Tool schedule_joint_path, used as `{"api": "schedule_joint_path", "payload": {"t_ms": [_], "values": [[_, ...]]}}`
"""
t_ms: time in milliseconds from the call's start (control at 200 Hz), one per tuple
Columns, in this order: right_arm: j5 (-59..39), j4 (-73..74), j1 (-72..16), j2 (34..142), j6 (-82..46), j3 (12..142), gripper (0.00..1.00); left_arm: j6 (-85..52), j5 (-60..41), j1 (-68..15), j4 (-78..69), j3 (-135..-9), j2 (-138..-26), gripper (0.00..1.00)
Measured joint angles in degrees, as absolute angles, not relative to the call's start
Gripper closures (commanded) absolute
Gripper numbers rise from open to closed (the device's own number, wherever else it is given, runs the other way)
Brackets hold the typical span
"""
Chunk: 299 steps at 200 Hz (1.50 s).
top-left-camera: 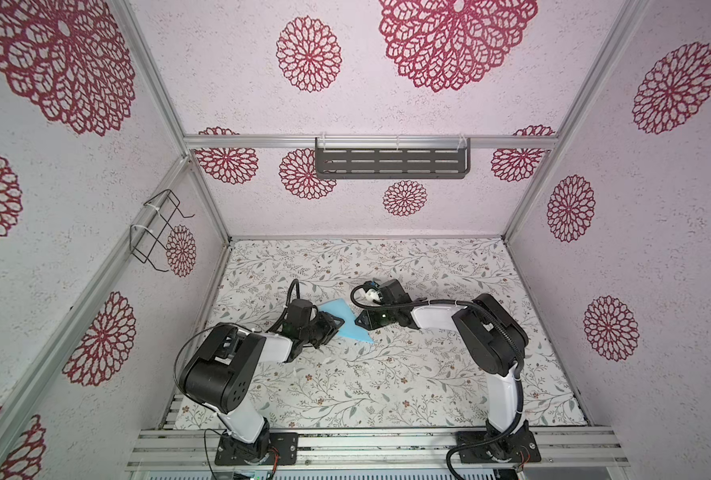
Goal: Fold a paper plane with a square sheet of paper (pick it up from the middle)
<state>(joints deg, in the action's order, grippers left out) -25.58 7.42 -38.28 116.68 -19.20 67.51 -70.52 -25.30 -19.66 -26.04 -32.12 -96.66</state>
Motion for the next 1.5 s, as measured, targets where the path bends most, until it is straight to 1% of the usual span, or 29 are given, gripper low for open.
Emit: {"api": "schedule_joint_path", "payload": {"t_ms": [110,170,245,350,390,560,775,876,1156,1296,1496], "values": [[-25.69,7.51,-38.11,116.68,-19.27,67.46,0.73,-70.76,-25.5,-19.64,-26.28,-32.75,-97.19,0.74],[-25.74,7.94,-38.0,116.68,-19.49,67.18,0.71,-70.87,-25.65,-19.62,-26.26,-33.1,-97.41,0.81],[-25.56,9.04,-37.87,116.16,-19.53,66.41,0.62,-70.98,-25.63,-19.59,-25.8,-33.5,-97.54,0.88],[-22.22,8.86,-37.78,113.19,-18.87,63.64,0.52,-71.09,-25.58,-19.59,-25.1,-33.78,-97.54,0.91],[-20.75,8.69,-37.67,111.63,-18.15,62.17,0.5,-71.11,-25.52,-19.59,-24.51,-33.89,-97.51,0.92],[-17.52,11.6,-37.65,104.62,-12.95,55.83,0.48,-71.2,-24.93,-19.59,-19.73,-35.35,-97.03,0.93],[-17.89,21.82,-40.01,102.35,-3.9,49.23,0.49,-71.81,-24.08,-19.59,-13.91,-36.86,-93.76,0.93],[-17.96,25.41,-42.37,102.45,-0.14,46.78,0.53,-72.2,-23.64,-19.59,-11.81,-37.71,-93.1,0.93],[-14.87,34.37,-47.64,106.26,6.98,47.13,0.62,-73.03,-23.38,-19.59,-7.75,-39.2,-93.1,0.93],[-12.08,36.34,-48.51,108.84,9.04,47.29,0.63,-73.3,-23.38,-19.59,-7.22,-39.4,-93.1,0.93],[-9.32,38.44,-49.04,111.02,10.66,47.33,0.68,-73.56,-23.38,-19.59,-5.93,-39.4,-93.1,0.92]]}}
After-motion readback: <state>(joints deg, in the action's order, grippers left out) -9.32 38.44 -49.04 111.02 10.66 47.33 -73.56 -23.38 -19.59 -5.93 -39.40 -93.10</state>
